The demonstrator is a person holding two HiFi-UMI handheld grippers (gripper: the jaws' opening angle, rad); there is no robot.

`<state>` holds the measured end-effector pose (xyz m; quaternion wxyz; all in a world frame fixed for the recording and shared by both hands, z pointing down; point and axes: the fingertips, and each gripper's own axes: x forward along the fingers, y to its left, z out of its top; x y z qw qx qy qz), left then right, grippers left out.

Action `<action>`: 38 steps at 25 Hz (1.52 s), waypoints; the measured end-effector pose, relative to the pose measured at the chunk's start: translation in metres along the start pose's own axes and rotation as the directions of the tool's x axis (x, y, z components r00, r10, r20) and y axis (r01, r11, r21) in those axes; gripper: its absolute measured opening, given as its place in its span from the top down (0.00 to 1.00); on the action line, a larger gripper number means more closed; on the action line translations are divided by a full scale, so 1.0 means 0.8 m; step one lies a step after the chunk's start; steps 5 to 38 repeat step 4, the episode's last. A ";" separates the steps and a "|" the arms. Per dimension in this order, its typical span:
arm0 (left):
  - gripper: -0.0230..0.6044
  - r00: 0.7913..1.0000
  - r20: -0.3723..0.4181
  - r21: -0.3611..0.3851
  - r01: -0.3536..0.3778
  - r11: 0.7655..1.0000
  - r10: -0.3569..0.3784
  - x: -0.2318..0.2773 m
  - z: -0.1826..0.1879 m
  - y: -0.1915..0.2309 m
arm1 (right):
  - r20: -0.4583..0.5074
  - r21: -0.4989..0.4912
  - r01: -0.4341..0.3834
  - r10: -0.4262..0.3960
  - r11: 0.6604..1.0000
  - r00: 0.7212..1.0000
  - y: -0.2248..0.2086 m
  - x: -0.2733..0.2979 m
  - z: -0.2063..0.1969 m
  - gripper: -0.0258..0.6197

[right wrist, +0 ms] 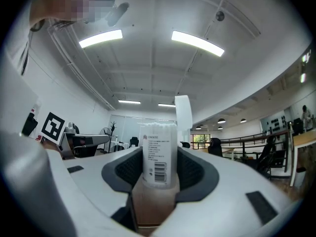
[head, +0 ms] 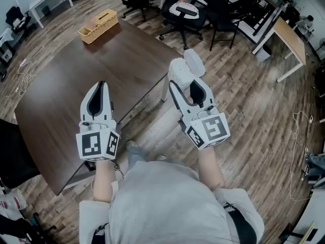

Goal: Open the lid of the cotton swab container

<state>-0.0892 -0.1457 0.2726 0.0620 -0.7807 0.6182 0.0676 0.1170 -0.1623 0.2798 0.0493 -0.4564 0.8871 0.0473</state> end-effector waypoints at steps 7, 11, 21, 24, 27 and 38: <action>0.92 1.000 -0.003 -0.004 0.000 1.000 0.000 0.000 -0.003 0.000 | 0.001 0.010 0.008 -0.008 1.000 1.000 -0.002 -0.002 -0.004 0.67; 0.92 1.000 -0.003 -0.004 0.000 1.000 0.000 0.000 -0.003 0.000 | 0.001 0.010 0.008 -0.008 1.000 1.000 -0.002 -0.002 -0.004 0.67; 0.92 1.000 -0.003 -0.004 0.000 1.000 0.000 0.000 -0.003 0.000 | 0.001 0.010 0.008 -0.008 1.000 1.000 -0.002 -0.002 -0.004 0.67; 0.92 1.000 -0.003 -0.004 0.000 1.000 0.000 0.000 -0.003 0.000 | 0.001 0.010 0.008 -0.008 1.000 1.000 -0.002 -0.002 -0.004 0.67; 0.92 1.000 -0.003 -0.004 0.000 1.000 0.000 0.000 -0.003 0.000 | 0.001 0.010 0.008 -0.008 1.000 1.000 -0.002 -0.002 -0.004 0.67; 0.92 1.000 -0.003 -0.004 0.000 1.000 0.000 0.000 -0.003 0.000 | 0.001 0.010 0.008 -0.008 1.000 1.000 -0.002 -0.002 -0.004 0.67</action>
